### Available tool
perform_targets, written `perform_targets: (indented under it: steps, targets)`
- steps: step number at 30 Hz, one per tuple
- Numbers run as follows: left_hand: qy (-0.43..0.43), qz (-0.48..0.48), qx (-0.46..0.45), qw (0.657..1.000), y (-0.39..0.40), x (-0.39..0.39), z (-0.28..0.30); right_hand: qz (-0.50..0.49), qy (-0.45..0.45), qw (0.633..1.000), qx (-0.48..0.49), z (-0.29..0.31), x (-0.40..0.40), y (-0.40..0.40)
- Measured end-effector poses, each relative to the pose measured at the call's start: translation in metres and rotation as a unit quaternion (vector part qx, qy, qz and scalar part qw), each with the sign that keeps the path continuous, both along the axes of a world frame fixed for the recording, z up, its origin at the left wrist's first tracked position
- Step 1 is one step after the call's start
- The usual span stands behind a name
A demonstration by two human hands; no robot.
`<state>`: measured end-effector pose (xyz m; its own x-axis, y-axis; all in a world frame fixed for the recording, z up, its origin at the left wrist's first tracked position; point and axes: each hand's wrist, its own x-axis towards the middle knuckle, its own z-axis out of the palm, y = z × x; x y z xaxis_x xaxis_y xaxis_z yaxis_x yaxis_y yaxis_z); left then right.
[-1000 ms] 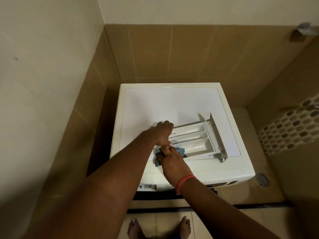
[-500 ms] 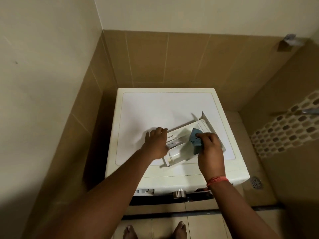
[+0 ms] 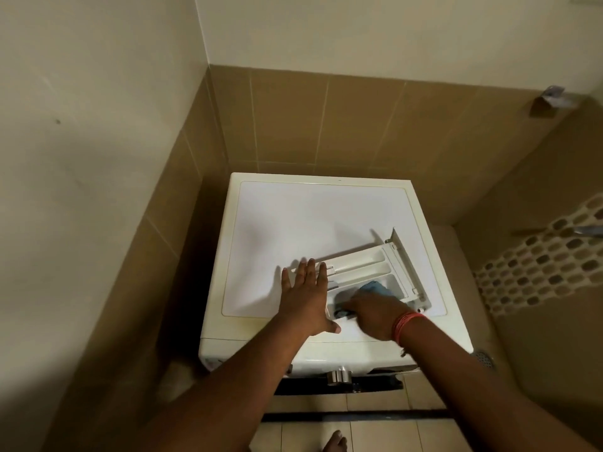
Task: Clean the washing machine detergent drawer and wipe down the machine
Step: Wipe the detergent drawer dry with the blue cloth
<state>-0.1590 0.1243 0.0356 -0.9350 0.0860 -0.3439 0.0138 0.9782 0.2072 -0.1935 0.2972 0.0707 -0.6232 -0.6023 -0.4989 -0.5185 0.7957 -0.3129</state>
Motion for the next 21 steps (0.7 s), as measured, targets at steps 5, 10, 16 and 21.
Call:
perform_targets:
  steps: [5,10,16,21]
  targets:
    - [-0.008,0.005,-0.021,1.000,0.001,-0.008,0.002,0.006,0.061,0.991,0.120,0.010,-0.010,0.010]
    - [-0.004,0.007,-0.042,0.999,0.004,-0.009,0.007,0.059,0.035,0.996,0.055,-0.011,0.006,-0.021]
    - [-0.055,0.017,-0.051,0.997,0.008,-0.014,0.010,0.035,0.087,0.983,0.161,-0.011,-0.024,0.021]
    - [-0.078,0.027,-0.072,0.994,0.013,-0.017,0.011,0.063,0.055,0.989,0.126,-0.014,-0.006,0.003]
